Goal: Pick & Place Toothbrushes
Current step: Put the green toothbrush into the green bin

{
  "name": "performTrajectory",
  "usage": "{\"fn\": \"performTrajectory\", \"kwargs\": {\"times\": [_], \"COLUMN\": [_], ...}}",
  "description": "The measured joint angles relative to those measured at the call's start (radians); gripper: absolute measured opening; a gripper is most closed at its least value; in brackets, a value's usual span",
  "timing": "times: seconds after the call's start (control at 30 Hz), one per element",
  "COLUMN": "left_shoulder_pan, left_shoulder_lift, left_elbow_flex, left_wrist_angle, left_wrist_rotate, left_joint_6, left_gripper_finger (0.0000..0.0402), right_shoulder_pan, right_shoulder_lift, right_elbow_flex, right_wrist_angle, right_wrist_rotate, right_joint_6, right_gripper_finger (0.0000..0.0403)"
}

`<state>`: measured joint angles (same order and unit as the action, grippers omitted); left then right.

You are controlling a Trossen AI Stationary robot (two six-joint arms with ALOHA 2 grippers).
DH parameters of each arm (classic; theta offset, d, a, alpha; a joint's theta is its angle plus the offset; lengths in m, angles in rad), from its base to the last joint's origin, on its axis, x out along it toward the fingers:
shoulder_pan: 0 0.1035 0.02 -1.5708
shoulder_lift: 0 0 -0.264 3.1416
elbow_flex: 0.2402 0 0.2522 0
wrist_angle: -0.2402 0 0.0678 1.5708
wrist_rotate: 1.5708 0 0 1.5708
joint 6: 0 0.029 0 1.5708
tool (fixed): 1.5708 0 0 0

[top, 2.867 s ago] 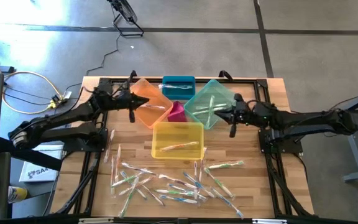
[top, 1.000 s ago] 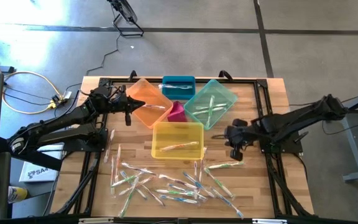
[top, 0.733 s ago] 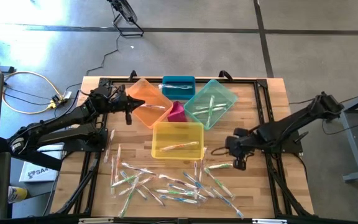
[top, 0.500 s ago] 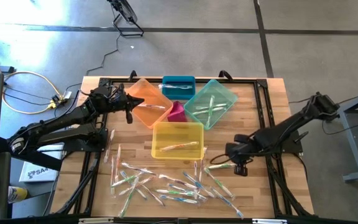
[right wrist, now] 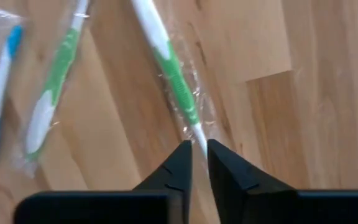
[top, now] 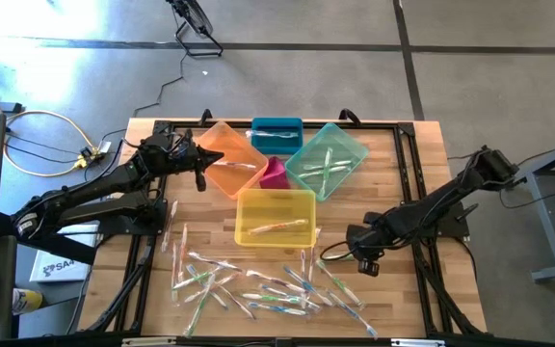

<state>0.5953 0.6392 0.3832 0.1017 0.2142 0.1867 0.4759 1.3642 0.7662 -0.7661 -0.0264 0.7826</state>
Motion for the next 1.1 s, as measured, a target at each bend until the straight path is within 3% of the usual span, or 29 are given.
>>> {"fn": "performTrajectory", "kwargs": {"times": [0.23,0.43,0.9,1.1], "left_shoulder_pan": [0.0,0.0,0.0,0.0], "left_shoulder_lift": [0.0,0.0,0.0,0.0], "left_elbow_flex": [0.0,0.001,0.001,0.001], "left_wrist_angle": [-0.006,-0.059,-0.083,-0.083], "left_wrist_rotate": [0.0,0.0,0.001,0.001], "left_joint_6": [0.0,0.026,0.026,0.026], "left_gripper_finger": [0.0,0.0,0.0,0.0], "right_shoulder_pan": [0.0,0.0,0.0,0.0], "right_shoulder_lift": [0.069,0.138,0.243,0.239], "right_elbow_flex": [0.0,0.0,0.004,0.003], "right_wrist_angle": [0.025,0.028,0.094,0.086], "right_wrist_rotate": [0.001,0.003,0.016,0.026], "right_joint_6": [0.0,0.003,0.004,0.002], "right_gripper_finger": [0.0134,0.0172,0.0176,0.0146]}}
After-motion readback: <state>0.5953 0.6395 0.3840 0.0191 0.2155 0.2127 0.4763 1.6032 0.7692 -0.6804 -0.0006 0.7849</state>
